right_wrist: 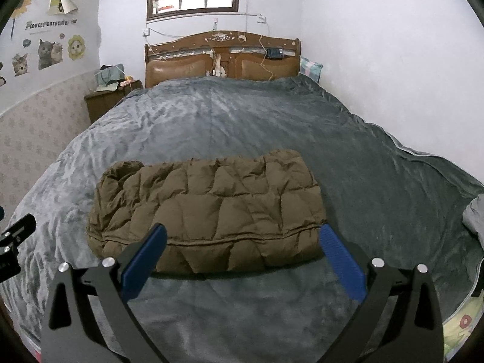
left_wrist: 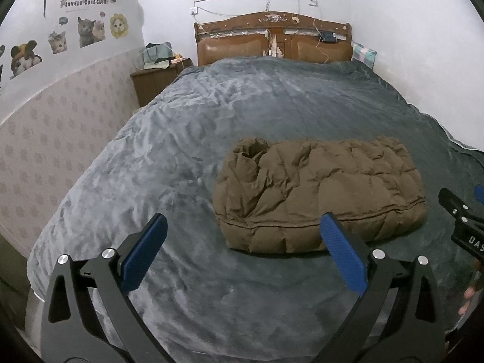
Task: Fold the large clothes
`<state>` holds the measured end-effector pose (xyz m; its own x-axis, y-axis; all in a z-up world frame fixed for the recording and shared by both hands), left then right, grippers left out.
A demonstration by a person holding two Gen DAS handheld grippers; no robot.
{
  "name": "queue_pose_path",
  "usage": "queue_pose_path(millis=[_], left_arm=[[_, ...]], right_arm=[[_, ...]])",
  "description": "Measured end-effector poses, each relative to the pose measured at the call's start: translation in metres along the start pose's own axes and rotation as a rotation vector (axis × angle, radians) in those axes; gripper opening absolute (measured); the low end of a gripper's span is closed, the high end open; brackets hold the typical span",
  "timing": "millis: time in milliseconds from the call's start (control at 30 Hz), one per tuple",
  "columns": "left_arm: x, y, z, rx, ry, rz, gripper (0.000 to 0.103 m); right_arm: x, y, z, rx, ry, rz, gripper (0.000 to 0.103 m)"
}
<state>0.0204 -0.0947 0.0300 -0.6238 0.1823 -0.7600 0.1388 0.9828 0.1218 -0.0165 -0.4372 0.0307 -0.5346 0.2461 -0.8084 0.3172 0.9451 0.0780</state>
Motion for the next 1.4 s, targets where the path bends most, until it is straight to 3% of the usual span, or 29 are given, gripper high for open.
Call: queue_pose_path(millis=[1400], left_arm=[[-0.005, 0.012, -0.001, -0.06, -0.023, 0.0, 0.1]], right_arm=[[-0.003, -0.008, 0.003, 0.014, -0.018, -0.02, 0.101]])
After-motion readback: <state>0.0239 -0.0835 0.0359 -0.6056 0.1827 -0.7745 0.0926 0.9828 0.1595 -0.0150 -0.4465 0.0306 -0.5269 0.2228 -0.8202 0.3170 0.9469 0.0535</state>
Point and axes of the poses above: each gripper's, at about its wrist camera, not at the fingertips, and z roughly the way its jaws point, y to its left, x to its underside, the point moved 8 cm from there along z, roughly the way its jaws point, and after that the axes turned 6 degrees about z, right-handed, at the moved point
